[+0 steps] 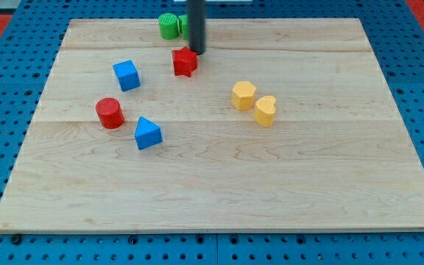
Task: Move the red star along with the red circle towards center left
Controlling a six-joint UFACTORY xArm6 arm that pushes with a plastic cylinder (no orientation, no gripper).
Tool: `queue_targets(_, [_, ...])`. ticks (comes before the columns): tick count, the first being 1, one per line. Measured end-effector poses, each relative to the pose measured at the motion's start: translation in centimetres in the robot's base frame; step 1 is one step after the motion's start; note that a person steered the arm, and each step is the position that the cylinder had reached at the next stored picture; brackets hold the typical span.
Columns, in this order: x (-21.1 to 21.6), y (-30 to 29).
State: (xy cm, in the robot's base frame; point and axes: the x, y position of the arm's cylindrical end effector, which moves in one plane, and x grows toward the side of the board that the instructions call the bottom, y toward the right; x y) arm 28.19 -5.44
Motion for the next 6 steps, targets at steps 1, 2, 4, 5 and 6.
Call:
queue_targets(1, [2.8,-1.5])
queue_targets(2, [6.3,-0.2])
queue_targets(4, [10.7,4.0])
queue_targets(5, [12.7,1.9])
queue_targets(6, [13.7,-6.6])
